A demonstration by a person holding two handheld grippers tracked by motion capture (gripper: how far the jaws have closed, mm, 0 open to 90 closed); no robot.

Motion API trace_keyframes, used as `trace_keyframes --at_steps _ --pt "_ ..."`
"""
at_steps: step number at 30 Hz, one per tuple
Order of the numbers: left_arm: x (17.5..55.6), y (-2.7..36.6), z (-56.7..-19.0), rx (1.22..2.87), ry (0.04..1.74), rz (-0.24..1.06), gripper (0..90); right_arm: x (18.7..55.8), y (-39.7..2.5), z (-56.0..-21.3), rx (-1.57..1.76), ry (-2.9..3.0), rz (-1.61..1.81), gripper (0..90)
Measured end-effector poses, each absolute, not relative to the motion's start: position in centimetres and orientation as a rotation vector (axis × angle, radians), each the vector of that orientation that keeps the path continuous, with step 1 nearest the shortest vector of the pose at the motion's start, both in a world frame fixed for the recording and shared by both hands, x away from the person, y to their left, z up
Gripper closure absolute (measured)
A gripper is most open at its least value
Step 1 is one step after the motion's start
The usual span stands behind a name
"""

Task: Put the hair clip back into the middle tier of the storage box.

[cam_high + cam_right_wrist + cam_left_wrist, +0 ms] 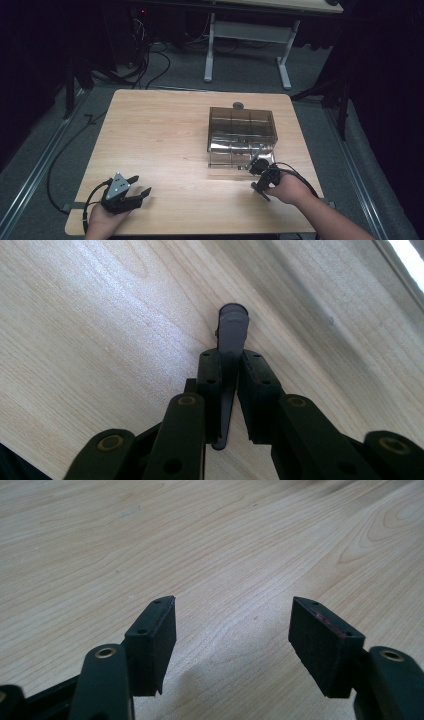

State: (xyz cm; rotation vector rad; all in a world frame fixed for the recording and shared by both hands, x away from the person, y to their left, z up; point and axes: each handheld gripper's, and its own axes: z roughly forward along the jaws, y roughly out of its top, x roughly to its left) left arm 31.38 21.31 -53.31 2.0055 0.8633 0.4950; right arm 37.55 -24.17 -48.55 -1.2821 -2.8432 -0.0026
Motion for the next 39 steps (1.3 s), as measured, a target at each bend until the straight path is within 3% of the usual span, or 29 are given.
trace_keyframes --at_steps 13,39 --pt "31.4 21.3 -53.3 2.006 0.86 0.496 36.0 37.7 -24.4 -47.5 -1.283 -2.825 -0.028 81.2" --pt "31.3 21.3 -53.3 2.005 0.865 0.494 35.9 39.2 -24.4 -42.2 -1.262 -2.863 -0.022 81.1"
